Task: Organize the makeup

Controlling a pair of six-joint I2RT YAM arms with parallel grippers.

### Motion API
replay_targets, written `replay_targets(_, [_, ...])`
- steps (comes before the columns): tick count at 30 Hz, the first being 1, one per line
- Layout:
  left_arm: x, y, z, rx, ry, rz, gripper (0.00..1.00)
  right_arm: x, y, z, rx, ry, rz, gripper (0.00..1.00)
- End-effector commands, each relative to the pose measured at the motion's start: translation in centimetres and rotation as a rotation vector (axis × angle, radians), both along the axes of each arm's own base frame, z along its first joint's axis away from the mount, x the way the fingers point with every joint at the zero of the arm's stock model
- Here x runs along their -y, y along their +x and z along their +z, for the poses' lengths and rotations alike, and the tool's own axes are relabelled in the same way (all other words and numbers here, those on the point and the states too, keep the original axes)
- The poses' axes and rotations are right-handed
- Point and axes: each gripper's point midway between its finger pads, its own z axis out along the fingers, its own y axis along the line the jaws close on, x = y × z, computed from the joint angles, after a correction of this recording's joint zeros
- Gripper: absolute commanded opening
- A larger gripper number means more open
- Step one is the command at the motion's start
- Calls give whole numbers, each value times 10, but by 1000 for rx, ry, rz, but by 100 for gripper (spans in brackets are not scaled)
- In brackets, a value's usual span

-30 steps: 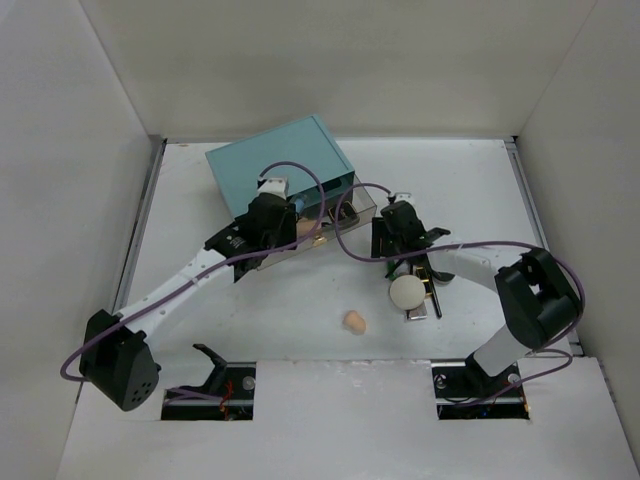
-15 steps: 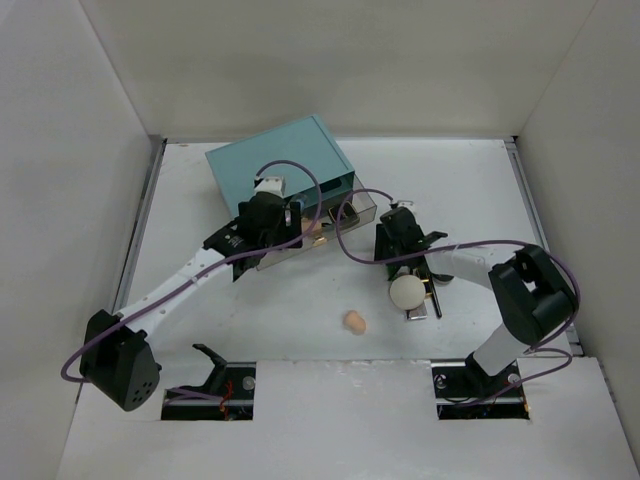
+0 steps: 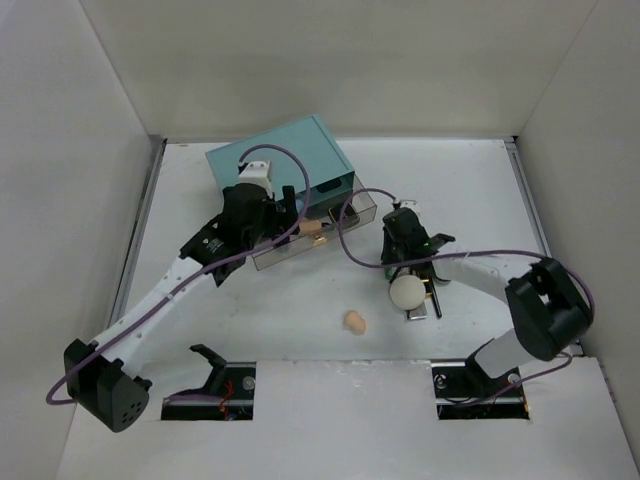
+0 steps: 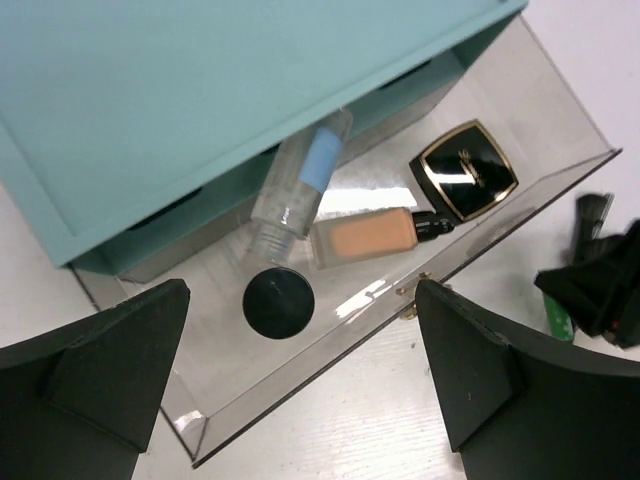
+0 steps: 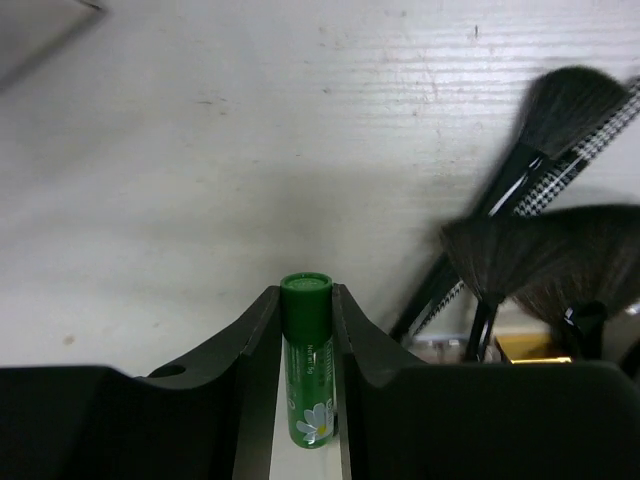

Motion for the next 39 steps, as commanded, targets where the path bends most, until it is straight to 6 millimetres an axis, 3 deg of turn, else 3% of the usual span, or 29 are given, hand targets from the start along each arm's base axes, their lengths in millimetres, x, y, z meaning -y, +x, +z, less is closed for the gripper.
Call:
replay_targets(1, [-13, 6, 30, 85, -38, 31, 100, -16, 17, 92, 206, 110, 18, 10])
replay_targets(8, [-33, -3, 22, 87, -52, 79, 100, -36, 21, 243, 519, 263, 114, 9])
replay_targets(10, [-38, -7, 20, 88, -59, 88, 100, -50, 26, 270, 569, 294, 153, 9])
replay_targets(12, [-42, -12, 17, 89, -65, 96, 100, -68, 35, 283, 590, 321, 186, 9])
replay_targets(15, [-48, -21, 13, 83, -73, 108, 100, -94, 52, 285, 584, 337, 209, 9])
replay_targets(19, [-50, -33, 10, 77, -82, 97, 100, -124, 82, 264, 557, 325, 195, 11])
replay_targets(24, [-54, -42, 10, 71, -80, 96, 100, -131, 103, 224, 504, 273, 109, 11])
replay_targets(28, [-50, -42, 11, 76, -88, 82, 100, -136, 104, 188, 437, 232, 100, 22])
replay_targets(30, [-44, -42, 12, 73, -95, 61, 100, -137, 102, 177, 406, 229, 92, 31])
replay_targets(31, [-41, -41, 13, 72, -99, 49, 100, -136, 101, 174, 394, 235, 80, 42])
replay_targets(37, [-15, -38, 22, 78, -130, -40, 100, -129, 91, 196, 425, 264, 85, 69])
replay_targets(39, [-5, -36, 28, 92, -142, -69, 100, -120, 86, 210, 449, 275, 75, 72])
